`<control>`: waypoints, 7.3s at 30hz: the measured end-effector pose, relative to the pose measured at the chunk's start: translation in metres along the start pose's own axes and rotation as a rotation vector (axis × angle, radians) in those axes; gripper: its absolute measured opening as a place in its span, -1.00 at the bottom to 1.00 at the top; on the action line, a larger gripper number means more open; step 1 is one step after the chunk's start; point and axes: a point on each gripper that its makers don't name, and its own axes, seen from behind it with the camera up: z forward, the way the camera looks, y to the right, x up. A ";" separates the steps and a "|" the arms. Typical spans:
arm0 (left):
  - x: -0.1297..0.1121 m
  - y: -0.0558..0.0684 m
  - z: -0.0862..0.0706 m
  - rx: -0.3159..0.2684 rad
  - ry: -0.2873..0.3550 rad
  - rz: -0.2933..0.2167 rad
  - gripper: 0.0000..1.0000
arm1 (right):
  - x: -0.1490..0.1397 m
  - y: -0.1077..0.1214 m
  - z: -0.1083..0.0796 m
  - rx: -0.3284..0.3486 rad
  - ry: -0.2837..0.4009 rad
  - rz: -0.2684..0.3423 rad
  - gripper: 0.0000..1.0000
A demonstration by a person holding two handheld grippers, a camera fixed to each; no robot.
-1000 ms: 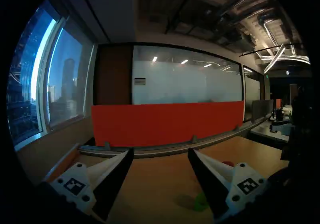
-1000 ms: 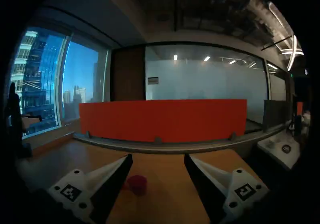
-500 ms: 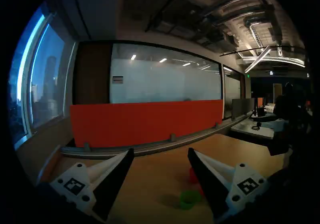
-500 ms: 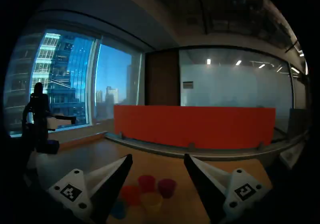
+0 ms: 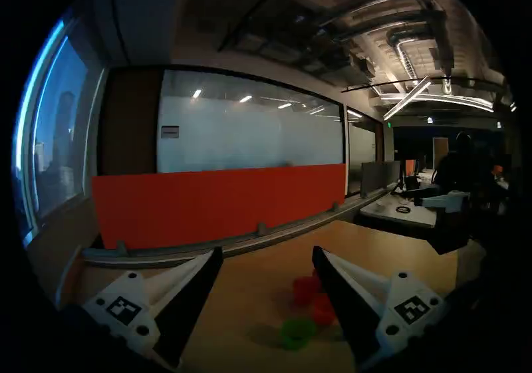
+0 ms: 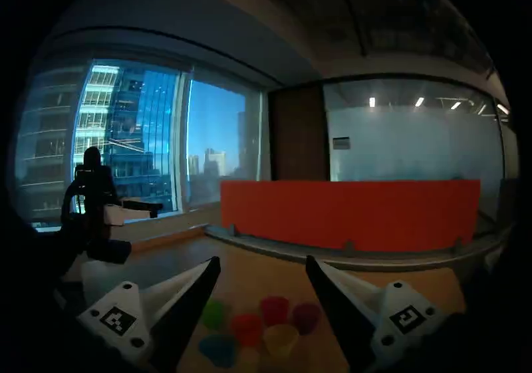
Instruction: Pour water
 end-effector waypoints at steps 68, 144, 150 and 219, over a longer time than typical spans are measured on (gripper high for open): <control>-0.223 0.042 0.030 -0.296 -0.476 0.134 1.00 | -0.211 -0.066 0.006 0.305 -0.510 -0.170 1.00; -0.290 0.064 0.103 -0.382 -0.601 0.170 0.72 | -0.299 -0.091 0.068 0.357 -0.620 -0.118 0.79; -0.285 0.065 0.101 -0.386 -0.597 0.154 0.72 | -0.299 -0.088 0.064 0.350 -0.627 -0.115 0.78; -0.099 0.097 0.019 -0.293 -0.182 0.059 0.74 | -0.114 -0.115 0.031 0.268 -0.180 -0.069 0.79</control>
